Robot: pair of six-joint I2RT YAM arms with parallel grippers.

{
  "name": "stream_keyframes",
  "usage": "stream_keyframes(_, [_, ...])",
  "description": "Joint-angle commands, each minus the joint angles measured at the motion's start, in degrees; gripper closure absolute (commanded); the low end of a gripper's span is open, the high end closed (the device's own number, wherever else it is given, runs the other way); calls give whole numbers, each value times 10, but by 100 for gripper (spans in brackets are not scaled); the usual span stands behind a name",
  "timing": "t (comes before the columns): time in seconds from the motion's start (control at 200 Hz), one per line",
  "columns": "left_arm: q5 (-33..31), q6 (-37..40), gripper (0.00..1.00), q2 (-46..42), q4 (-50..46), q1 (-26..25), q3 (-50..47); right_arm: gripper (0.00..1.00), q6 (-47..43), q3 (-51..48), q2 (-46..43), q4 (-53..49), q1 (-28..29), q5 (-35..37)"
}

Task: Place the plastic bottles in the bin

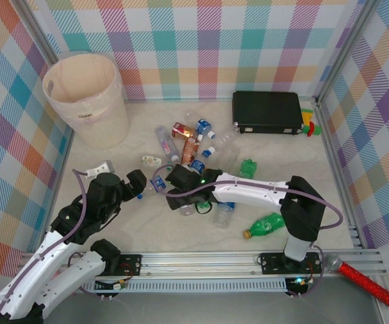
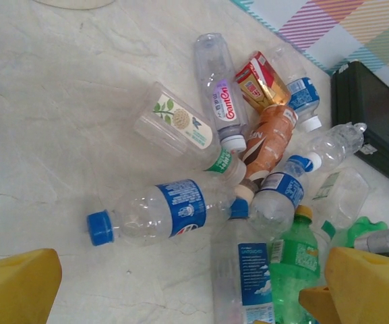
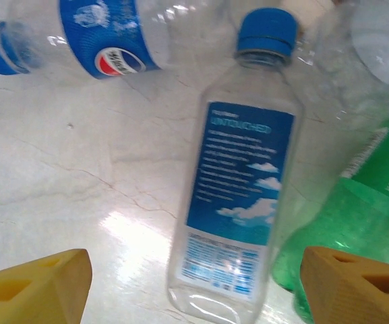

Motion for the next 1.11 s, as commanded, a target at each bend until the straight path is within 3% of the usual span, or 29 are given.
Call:
stream_keyframes(0.0, [-22,11,0,-11,-31,-5,13,19,30,32,31,-36,6,27])
stream_keyframes(0.405, [-31,4,0,-78,-56,-5,12,19,74,2,52,-31,7,33])
stream_keyframes(1.1, [-14,-2,0,-73,-64,-5,0,27,79,-9,100,1,9,14])
